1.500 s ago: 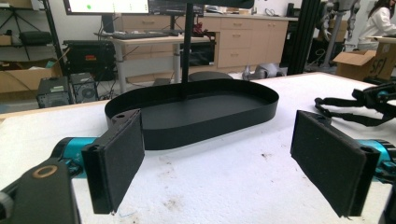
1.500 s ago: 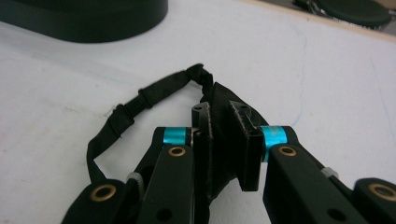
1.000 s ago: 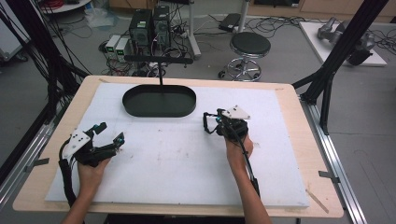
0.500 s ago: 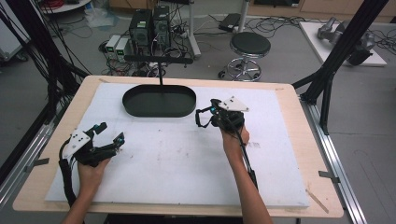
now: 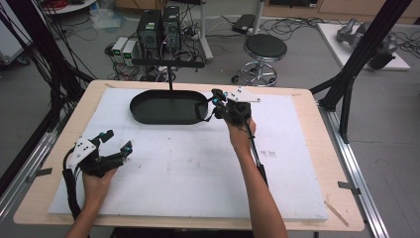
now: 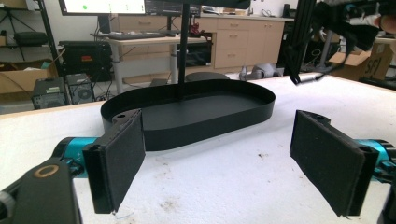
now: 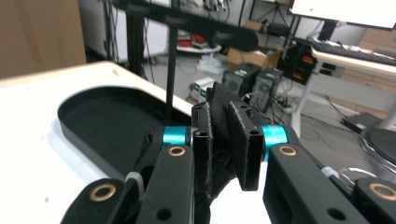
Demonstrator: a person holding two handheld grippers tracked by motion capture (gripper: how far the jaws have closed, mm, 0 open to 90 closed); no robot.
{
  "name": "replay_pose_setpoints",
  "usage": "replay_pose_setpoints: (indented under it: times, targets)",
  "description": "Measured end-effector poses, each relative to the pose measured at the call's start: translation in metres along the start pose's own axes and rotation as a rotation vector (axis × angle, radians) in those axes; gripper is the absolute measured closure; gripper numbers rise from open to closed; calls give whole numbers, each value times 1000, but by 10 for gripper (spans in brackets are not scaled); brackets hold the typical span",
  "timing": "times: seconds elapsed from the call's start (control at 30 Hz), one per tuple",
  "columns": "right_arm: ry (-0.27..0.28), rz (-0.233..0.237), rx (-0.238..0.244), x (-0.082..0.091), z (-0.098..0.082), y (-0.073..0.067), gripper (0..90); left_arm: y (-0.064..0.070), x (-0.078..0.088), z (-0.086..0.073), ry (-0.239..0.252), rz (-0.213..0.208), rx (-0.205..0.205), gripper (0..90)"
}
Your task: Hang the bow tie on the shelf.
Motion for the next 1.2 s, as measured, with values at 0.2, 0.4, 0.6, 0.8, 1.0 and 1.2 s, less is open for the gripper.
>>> replay_pose_setpoints:
  times: [0.2, 0.4, 0.6, 0.8, 1.0, 1.2]
  targets:
    - [29, 18, -20, -12, 9, 4, 800, 0, 0, 0, -2, 0, -1, 182]
    - [51, 41, -21, -27, 21, 4, 800, 0, 0, 0, -1, 0, -1, 182]
    - [65, 51, -27, -40, 32, 3, 800, 0, 0, 0, -4, -1, -2, 182]
    - [84, 47, -16, -54, 46, 5, 800, 1, 0, 0, -3, -4, -5, 182]
    - [113, 58, -32, -62, 59, 8, 800, 1, 0, 0, -3, -5, -5, 181]
    - [108, 58, -21, -73, 66, 6, 800, 1, 0, 0, -5, -4, -3, 182]
Point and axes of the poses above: each handheld gripper's, and its own axes: x roughly backward along the jaws, z roughly out of its top, y roughly to its right, the point moved 2 cm from there along -x, roughly forward along the jaws, and after that the axes turned 7 degrees about -x, right-handed, at the moved point
